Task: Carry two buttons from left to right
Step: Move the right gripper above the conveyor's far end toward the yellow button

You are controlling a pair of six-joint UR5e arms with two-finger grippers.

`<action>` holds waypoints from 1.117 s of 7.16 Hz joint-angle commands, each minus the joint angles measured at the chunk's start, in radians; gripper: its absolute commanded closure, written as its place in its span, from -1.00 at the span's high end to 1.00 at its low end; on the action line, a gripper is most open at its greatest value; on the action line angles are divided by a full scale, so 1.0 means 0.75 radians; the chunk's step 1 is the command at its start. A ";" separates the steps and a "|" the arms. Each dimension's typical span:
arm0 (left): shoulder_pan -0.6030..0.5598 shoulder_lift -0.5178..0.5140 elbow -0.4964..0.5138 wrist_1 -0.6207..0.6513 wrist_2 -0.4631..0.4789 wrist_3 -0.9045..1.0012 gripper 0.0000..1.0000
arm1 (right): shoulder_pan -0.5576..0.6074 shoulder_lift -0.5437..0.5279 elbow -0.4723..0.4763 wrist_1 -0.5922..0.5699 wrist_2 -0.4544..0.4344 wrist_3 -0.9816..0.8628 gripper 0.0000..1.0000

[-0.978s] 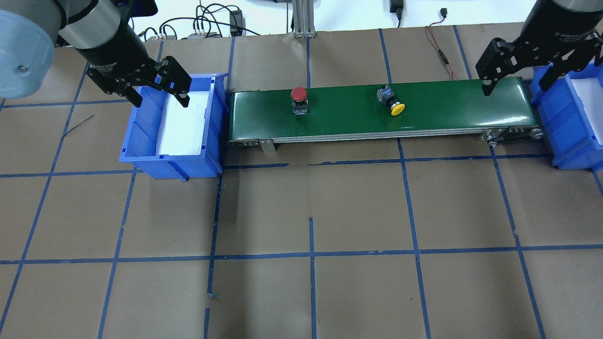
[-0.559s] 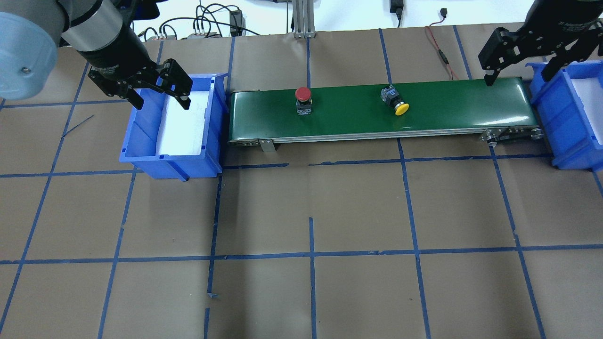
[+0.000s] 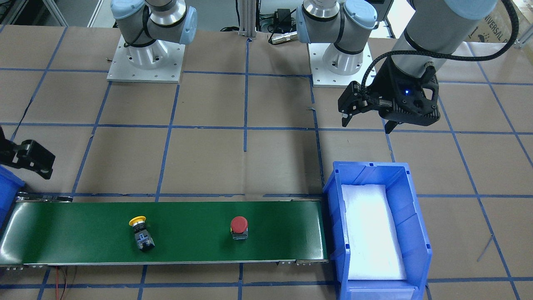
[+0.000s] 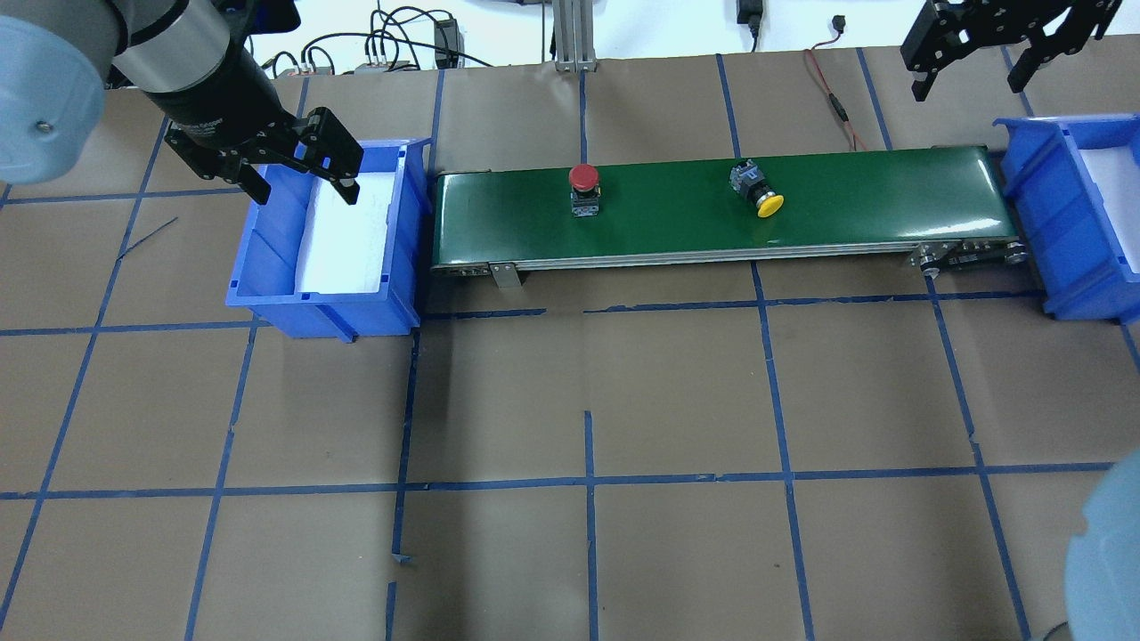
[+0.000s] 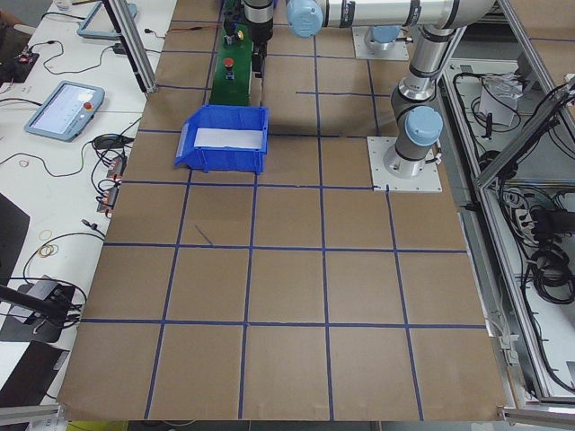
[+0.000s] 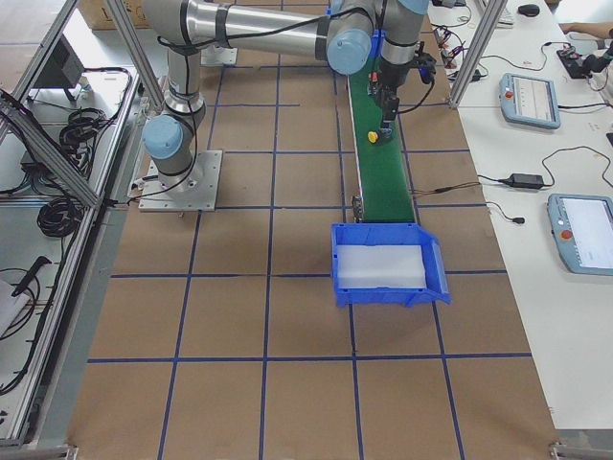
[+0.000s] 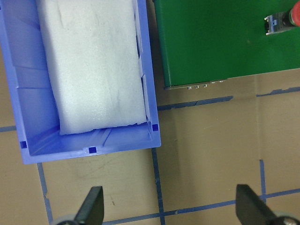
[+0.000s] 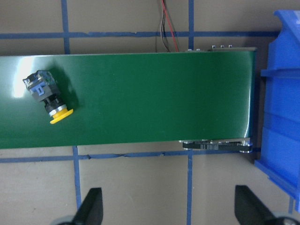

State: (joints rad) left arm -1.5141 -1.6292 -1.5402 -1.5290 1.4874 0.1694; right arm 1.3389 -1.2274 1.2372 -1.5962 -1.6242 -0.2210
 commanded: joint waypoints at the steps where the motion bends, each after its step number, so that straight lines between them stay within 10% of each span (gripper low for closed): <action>1: 0.000 0.000 -0.006 -0.001 0.001 0.005 1.00 | -0.049 0.185 -0.054 -0.139 0.022 -0.053 1.00; 8: 0.000 0.000 -0.012 0.001 -0.001 0.003 1.00 | -0.049 0.235 -0.003 -0.226 0.038 -0.057 1.00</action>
State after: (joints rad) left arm -1.5140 -1.6291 -1.5484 -1.5284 1.4876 0.1730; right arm 1.3023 -1.0497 1.2286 -1.7619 -1.6003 -0.2646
